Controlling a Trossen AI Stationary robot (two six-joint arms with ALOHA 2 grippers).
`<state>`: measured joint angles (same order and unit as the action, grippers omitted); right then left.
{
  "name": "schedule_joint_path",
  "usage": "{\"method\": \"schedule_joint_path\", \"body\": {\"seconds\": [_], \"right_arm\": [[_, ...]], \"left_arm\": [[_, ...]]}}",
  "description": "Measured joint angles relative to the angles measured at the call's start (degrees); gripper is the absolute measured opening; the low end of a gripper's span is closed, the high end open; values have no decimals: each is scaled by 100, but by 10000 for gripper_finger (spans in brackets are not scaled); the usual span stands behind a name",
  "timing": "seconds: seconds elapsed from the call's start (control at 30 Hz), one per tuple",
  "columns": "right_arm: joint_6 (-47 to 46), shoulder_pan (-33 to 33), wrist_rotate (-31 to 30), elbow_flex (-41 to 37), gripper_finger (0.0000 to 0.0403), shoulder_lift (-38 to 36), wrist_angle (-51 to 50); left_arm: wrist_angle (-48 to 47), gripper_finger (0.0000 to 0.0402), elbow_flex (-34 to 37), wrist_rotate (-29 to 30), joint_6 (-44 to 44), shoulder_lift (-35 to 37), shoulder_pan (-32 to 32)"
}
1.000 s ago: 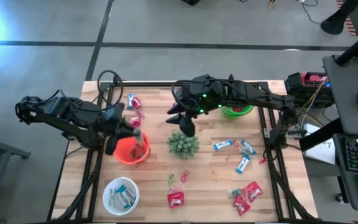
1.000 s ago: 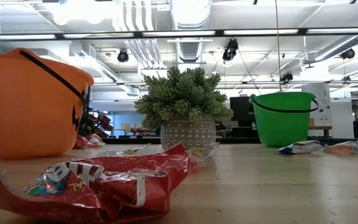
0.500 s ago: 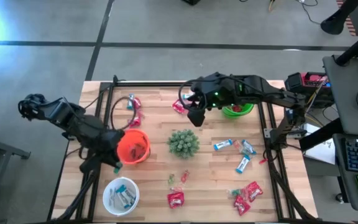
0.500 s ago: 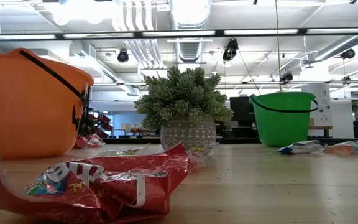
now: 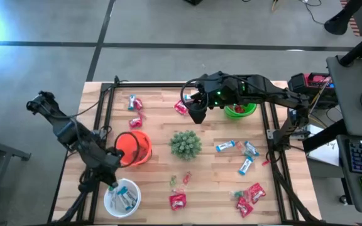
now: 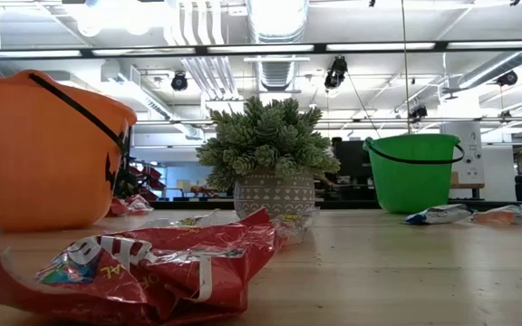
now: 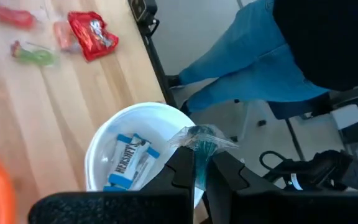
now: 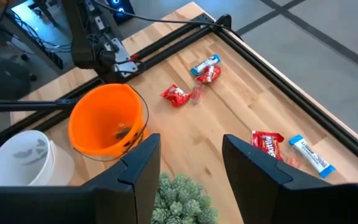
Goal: Sort candy
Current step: Put the blue gummy into the orange bucket
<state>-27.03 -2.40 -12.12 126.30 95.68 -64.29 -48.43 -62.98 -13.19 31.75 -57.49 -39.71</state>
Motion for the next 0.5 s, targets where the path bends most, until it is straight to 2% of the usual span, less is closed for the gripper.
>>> {"method": "schedule_joint_path", "body": {"seconds": [0.27,0.5], "right_arm": [[-102,-6,0,0,164,0,0],[-105,-6,1,0,164,2,-9]], "left_arm": [[1305,0,1043,-97,442,22,-177],[1461,0,1250,-79,608,19,-179]]}}
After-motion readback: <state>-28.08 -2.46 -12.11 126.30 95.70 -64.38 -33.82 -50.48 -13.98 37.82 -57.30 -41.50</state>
